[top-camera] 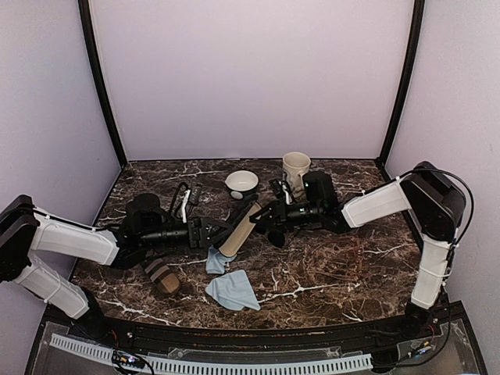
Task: Organize the sunglasses
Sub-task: Open the sunglasses case.
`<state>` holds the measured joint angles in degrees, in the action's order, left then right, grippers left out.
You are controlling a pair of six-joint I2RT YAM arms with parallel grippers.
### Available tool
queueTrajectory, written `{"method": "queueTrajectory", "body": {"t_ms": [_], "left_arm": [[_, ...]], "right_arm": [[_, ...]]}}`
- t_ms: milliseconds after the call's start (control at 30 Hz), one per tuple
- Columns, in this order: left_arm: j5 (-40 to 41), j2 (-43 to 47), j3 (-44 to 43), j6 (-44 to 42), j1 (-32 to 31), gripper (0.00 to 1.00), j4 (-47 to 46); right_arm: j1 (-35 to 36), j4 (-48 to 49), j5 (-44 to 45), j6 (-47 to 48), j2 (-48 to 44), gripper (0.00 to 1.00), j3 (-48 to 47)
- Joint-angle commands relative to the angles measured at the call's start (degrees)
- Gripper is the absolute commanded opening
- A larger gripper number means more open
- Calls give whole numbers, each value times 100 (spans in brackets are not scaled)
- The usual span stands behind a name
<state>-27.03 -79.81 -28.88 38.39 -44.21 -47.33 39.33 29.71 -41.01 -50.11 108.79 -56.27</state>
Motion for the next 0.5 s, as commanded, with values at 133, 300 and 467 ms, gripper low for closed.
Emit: {"method": "queueTrajectory", "body": {"t_ms": [133, 300, 467], "left_arm": [[-315, 532, -290, -316, -176, 0, -242], [434, 695, -678, -910, -161, 0, 1379], [507, 702, -1401, -1701, 56, 0, 3336]], "right_arm": [[-135, 470, 588, -12, -107, 38, 335], [-144, 633, 588, -12, -467, 38, 317], [-185, 195, -371, 618, -711, 81, 242]]}}
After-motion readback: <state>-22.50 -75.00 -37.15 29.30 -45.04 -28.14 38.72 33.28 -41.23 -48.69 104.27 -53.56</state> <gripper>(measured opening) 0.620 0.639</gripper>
